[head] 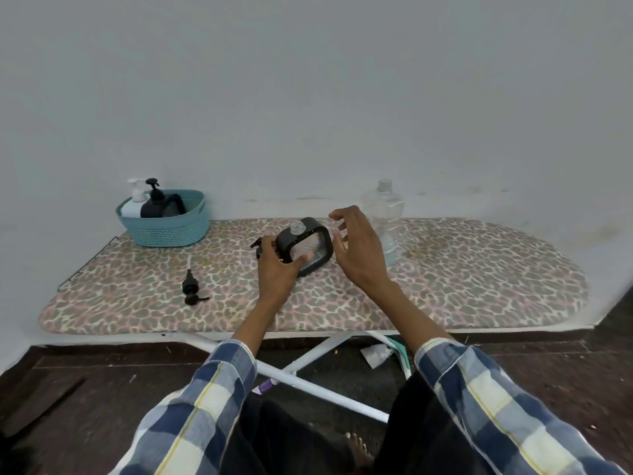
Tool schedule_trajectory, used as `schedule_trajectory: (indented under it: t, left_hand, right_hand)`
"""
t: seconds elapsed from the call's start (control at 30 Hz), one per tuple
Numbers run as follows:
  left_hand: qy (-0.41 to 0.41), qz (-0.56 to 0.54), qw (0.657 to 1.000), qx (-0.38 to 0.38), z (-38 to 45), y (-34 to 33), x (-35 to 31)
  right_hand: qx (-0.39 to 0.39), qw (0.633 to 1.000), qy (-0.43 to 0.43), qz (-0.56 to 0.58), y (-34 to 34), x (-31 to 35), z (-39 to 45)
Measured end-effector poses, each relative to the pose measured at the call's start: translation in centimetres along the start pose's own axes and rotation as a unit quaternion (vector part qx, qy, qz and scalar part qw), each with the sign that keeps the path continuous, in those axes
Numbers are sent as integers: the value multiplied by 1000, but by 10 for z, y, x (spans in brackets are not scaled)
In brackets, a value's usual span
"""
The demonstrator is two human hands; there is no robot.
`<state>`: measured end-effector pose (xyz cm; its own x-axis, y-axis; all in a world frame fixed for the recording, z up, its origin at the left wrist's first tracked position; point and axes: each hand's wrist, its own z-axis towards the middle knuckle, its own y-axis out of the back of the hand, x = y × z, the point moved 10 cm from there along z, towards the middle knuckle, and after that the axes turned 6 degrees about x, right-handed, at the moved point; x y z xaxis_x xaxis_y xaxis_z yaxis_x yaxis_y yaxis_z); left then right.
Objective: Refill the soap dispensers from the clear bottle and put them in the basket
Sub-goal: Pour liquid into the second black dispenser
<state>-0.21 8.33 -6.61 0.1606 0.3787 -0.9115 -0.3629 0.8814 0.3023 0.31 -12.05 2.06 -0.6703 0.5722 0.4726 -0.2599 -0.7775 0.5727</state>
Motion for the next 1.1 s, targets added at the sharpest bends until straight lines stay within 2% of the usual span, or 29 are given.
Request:
schedule_trajectory:
  t: [0.1,0.17,0.23,0.33,0.47,0.53,0.67,0.8,1.1]
  left_hand:
    - [-14,14,1000,10,0,-2,0]
    - [-17,36,999,27,1,-5,2]
    - [-17,72,996,48,1,-10,5]
    - [-32,102,992,62,2,-15,5]
    - [-58,102,991,68,1,-18,-1]
    - [-63,95,991,63,1,-17,-3]
    - [-64,71,995,42,2,-11,-1]
    - [-66,64,995,33,2,-9,-3]
    - [-65,58,995,47,-2,-10,-5]
  right_hand:
    - [-120,991,-9,-55,33,0,-13]
    - [-186,978,-65,-62,51,-17,-21]
    - [-217,965,-138,-48,59,-42,-30]
    - [-215,948,-233,-21,58,-80,-38]
    - [-105,942,-314,48,29,-127,-32]
    - [-64,947,-303,79,18,-133,-26]
    - [-44,968,-237,73,16,-120,-14]
    - [9,988,-150,-33,9,-104,-6]
    - [78,974,-93,-190,7,-97,-1]
